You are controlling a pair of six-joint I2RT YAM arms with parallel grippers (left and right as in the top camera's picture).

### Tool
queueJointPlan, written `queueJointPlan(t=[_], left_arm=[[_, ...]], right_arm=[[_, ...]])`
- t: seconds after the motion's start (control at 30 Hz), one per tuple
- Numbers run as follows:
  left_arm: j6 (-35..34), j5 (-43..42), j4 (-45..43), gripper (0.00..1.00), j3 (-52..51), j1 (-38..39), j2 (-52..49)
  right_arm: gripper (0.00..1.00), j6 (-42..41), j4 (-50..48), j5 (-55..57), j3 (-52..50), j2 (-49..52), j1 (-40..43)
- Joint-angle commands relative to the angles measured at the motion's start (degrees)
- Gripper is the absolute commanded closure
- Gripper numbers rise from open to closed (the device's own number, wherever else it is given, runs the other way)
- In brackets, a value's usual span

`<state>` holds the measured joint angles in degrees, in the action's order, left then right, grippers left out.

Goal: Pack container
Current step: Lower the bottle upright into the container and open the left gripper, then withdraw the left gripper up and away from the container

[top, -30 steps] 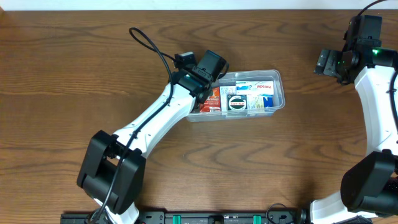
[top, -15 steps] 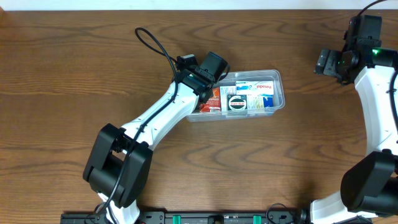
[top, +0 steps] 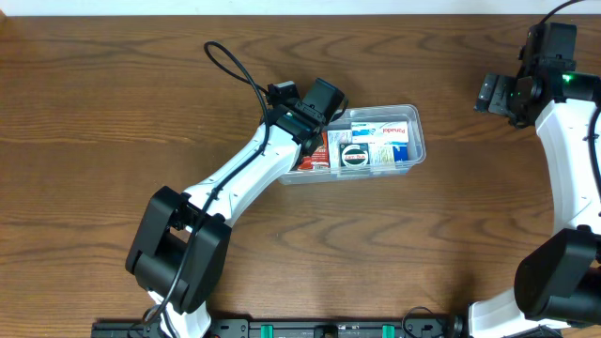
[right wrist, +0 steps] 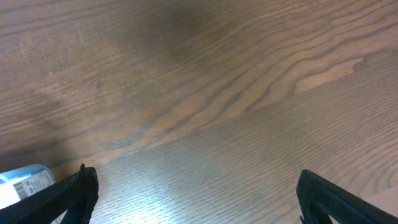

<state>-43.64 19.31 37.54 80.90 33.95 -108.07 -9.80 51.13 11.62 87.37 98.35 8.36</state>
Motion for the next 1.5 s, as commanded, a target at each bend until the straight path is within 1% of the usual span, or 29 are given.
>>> queueJointPlan(t=[0.0,0.4,0.53,1.0,1.13,1.2,1.3,1.37,1.43,1.47], left_arm=[[0.1,1.3,0.4,0.33,-0.1,-0.2,-0.3],[0.7,1.1,0.4,0.33,0.0,-0.2,0.8],[2.0,1.1,0.4,0.34,0.0,-0.2,1.9],[3.3,0.7,0.3,0.34,0.0,-0.2,6.3],[7.2,1.1,-0.6,0.33,0.0,-0.6,7.0],[9.3,3.8,-0.7,0.33,0.0,-1.6,7.0],[10.1,10.9,-0.7,0.12,0.0,-4.0,7.1],[13.2,13.8,-1.0,0.05,0.2,-6.6,7.1],[16.7,15.0,-1.1,0.0,0.5,-9.5,7.1],[18.4,15.0,-1.5,0.02,0.5,-11.3,7.2]], right_arm=[[0.01,0.7,-0.1,0.5,0.6,-0.7,0.2],[0.01,0.7,-0.1,0.6,0.6,-0.7,0.2],[0.01,0.7,-0.1,0.5,0.6,-0.7,0.2],[0.01,0.7,-0.1,0.6,0.6,-0.7,0.2],[0.01,0.7,-0.1,0.6,0.6,-0.7,0.2],[0.01,0.7,-0.1,0.5,0.6,-0.7,0.2],[0.01,0.7,-0.1,0.5,0.6,-0.7,0.2],[0.01,0.7,-0.1,0.6,0.6,-0.7,0.2],[0.01,0.7,-0.1,0.5,0.6,-0.7,0.2],[0.01,0.7,-0.1,0.6,0.6,-0.7,0.2]])
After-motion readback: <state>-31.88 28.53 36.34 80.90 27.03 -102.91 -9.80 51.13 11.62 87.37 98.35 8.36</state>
